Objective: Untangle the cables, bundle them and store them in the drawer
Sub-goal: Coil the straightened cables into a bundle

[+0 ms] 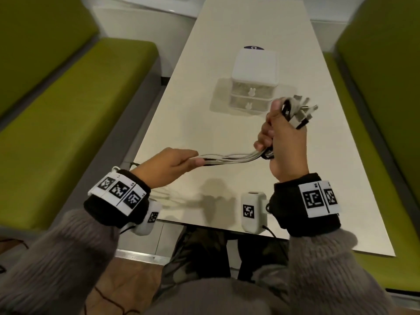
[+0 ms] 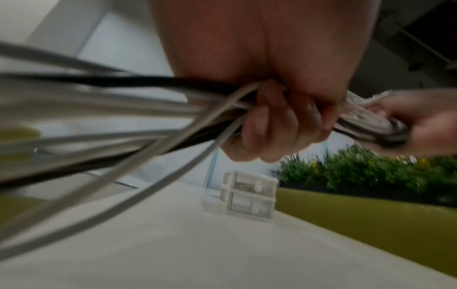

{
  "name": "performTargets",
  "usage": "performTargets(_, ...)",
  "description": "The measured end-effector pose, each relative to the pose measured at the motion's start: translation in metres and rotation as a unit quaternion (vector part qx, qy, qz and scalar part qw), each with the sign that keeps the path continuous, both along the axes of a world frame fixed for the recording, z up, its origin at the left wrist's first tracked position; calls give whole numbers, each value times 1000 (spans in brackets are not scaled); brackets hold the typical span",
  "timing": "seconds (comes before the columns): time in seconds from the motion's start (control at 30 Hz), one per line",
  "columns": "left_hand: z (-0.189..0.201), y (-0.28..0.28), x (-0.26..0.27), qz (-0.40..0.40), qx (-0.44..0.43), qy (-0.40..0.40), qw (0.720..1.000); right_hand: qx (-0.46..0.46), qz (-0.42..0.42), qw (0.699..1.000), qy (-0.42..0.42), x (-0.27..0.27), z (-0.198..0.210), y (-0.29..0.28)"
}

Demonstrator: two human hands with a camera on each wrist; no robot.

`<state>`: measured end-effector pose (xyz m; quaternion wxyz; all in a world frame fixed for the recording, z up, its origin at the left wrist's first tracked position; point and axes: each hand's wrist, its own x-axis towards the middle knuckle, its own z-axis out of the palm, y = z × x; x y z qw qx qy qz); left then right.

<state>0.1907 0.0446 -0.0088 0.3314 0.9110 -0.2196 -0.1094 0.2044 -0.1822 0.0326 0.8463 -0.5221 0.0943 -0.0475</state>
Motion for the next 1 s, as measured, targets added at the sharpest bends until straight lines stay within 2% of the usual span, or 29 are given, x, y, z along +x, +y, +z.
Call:
performTargets(0.17, 39, 2, 12, -13, 31, 5, 999, -140, 75, 985, 67, 4, -13, 11)
performTargets(0.23, 47, -3, 17, -13, 40, 0, 999, -191, 99, 975, 64, 4, -18, 21)
performTargets(0.37, 51, -11, 27, -7, 41, -7, 999, -296, 190, 935, 32, -4, -24, 38)
performTargets(0.47, 57, -14, 26, 2, 32, -11, 999, -291, 229, 929, 15, -6, -26, 42)
performTargets(0.63, 62, -17, 29, 24, 28, 2, 999, -323, 316, 891, -34, -11, -27, 51)
performTargets(0.83, 59, -19, 30, 35, 41, -14, 998, -287, 336, 897, 8, -9, -29, 52)
performTargets(1.0, 63, -19, 29, 19, 136, -33, 990, -243, 378, 894, 2, -10, -35, 57)
